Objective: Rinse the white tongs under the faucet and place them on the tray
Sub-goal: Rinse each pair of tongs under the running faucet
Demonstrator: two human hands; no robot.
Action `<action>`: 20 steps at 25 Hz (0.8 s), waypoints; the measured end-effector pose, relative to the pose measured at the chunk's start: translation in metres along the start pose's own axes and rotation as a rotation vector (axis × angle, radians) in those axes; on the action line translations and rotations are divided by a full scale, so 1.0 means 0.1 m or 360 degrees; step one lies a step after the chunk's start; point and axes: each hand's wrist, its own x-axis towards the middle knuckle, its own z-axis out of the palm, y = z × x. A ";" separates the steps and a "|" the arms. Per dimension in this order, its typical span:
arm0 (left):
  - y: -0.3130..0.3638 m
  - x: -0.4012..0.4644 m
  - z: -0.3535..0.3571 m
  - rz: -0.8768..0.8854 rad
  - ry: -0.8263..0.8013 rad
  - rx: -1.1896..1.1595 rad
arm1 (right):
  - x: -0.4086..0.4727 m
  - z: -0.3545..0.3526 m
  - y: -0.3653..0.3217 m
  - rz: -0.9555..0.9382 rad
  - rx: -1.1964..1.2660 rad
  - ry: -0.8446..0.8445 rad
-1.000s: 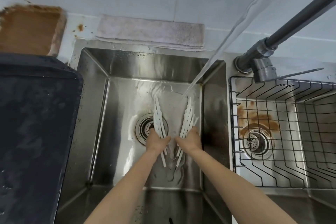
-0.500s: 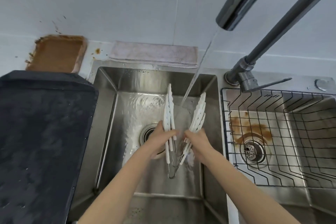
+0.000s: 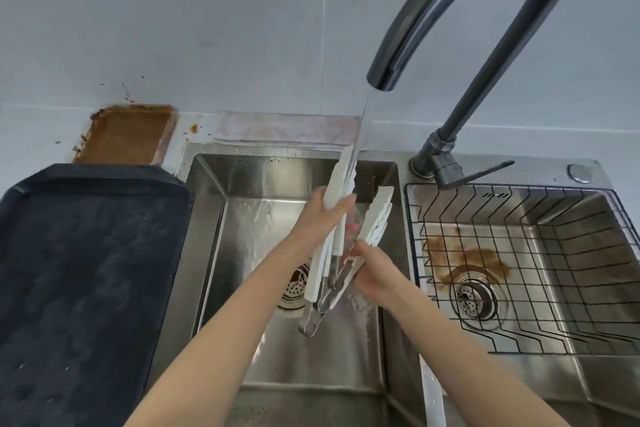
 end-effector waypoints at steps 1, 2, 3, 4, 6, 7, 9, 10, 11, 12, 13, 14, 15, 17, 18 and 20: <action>0.06 0.02 0.03 0.0031 0.0030 -0.0003 | -0.01 0.01 -0.01 -0.0015 0.0019 -0.0025; 0.09 0.03 0.05 0.0062 0.0052 0.0042 | -0.01 0.02 -0.02 -0.0024 0.0024 -0.0026; 0.14 0.03 0.07 0.0087 0.0076 0.0087 | -0.01 0.02 -0.03 -0.0023 0.0038 -0.0034; 0.17 0.03 0.08 0.0102 0.0088 0.0123 | -0.01 0.02 -0.03 -0.0018 0.0040 -0.0024; 0.19 0.03 0.09 0.0141 0.0042 0.0164 | 0.01 0.01 -0.04 -0.0042 0.0043 -0.0020; 0.19 0.02 0.08 0.0178 0.0005 0.0172 | 0.03 0.00 -0.05 -0.0073 0.0042 -0.0018; 0.16 -0.01 0.07 0.0235 -0.0050 0.0138 | 0.05 -0.01 -0.06 -0.0139 -0.0015 -0.0026; 0.13 -0.03 0.06 0.0233 -0.0052 0.0096 | 0.05 -0.02 -0.07 -0.0172 -0.0067 -0.0021; 0.10 -0.05 0.05 0.0225 -0.0033 0.0063 | 0.06 -0.03 -0.08 -0.0198 -0.0108 -0.0015; 0.06 -0.06 0.04 0.0212 0.0007 0.0051 | 0.06 -0.04 -0.09 -0.0219 -0.0139 0.0011; 0.02 -0.06 0.03 0.0204 0.0071 0.0059 | 0.07 -0.04 -0.09 -0.0247 -0.0159 0.0031; -0.03 -0.05 0.02 0.0204 0.0142 0.0068 | 0.09 -0.04 -0.09 -0.0276 -0.0208 0.0083; -0.08 -0.03 0.00 0.0205 0.0204 0.0067 | 0.10 -0.04 -0.09 -0.0310 -0.0274 0.0133; -0.16 -0.02 -0.05 0.0201 0.0284 0.0039 | 0.11 -0.02 -0.08 -0.0379 -0.0484 0.0266; -0.19 -0.03 -0.08 0.0180 0.0309 0.0015 | 0.11 -0.02 -0.09 -0.0423 -0.0616 0.0332; -0.27 -0.04 -0.14 0.0092 0.0357 -0.0143 | 0.05 0.02 -0.16 -0.0488 -0.0876 0.0419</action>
